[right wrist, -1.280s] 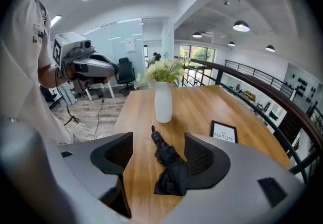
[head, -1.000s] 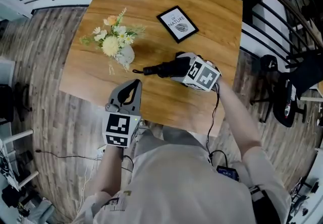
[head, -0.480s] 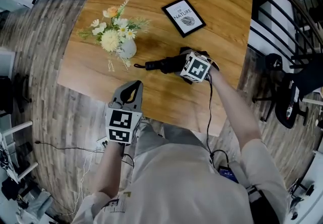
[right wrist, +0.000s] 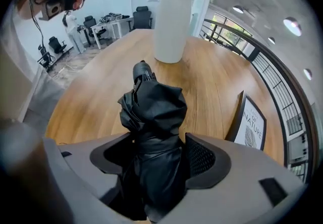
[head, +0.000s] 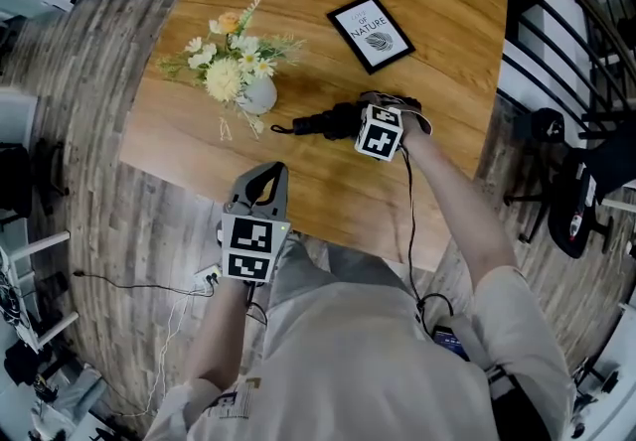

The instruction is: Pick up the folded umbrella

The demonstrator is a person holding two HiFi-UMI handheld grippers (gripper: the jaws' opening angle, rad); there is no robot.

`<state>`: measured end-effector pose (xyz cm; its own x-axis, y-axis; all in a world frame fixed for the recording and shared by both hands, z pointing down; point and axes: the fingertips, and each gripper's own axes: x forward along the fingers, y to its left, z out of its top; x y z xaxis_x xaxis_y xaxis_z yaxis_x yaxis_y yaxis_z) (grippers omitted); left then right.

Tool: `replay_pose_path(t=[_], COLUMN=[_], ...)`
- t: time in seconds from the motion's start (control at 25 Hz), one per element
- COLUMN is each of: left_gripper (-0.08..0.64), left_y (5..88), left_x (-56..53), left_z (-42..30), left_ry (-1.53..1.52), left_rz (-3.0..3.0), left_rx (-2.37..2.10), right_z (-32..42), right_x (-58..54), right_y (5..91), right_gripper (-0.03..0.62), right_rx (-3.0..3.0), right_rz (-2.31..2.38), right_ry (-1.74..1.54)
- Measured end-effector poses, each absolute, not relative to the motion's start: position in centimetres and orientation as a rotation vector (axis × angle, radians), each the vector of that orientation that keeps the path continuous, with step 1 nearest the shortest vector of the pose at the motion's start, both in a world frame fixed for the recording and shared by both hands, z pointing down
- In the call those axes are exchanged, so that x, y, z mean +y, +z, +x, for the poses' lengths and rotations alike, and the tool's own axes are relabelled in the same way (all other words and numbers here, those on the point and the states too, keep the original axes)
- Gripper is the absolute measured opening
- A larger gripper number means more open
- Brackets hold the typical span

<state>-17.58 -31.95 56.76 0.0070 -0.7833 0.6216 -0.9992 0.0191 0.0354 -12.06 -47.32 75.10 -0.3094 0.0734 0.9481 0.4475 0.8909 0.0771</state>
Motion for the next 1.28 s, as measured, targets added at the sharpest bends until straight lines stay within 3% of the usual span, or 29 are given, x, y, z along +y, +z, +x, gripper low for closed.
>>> replay_pose_path(t=[0.16, 0.32, 0.64, 0.92, 1.28], left_gripper=[0.017, 0.017, 0.017, 0.017, 0.017], left_y=[56.9, 56.6, 52.9, 47.6, 35.1], left_x=[-32.0, -32.0, -31.9, -31.7, -32.0], left_z=[-17.2, -16.9, -17.3, -17.8, -20.0], left_ry=[0.607, 0.652, 0.682, 0.637, 0.491], left_rz=[1.82, 1.842, 1.931, 2.048, 2.237], left_rx=[-1.816, -1.802, -1.834, -1.899, -2.13], right_z=[-12.1, -12.1, -10.1, -9.5, -8.9], right_x=[-47.6, -47.9, -45.7, -45.7, -45.1], right_y=[75.9, 75.8, 71.0, 58.8, 38.6], right_gripper=[0.337, 0.27, 0.254, 0.253, 0.256], right_rx=[-1.822, -1.778, -2.016, -2.355, -2.79], right_rz=[-0.399, -0.365, -0.02, 0.206, 0.409], right_ry=[-0.433, -0.413, 0.245, 0.554, 0.488])
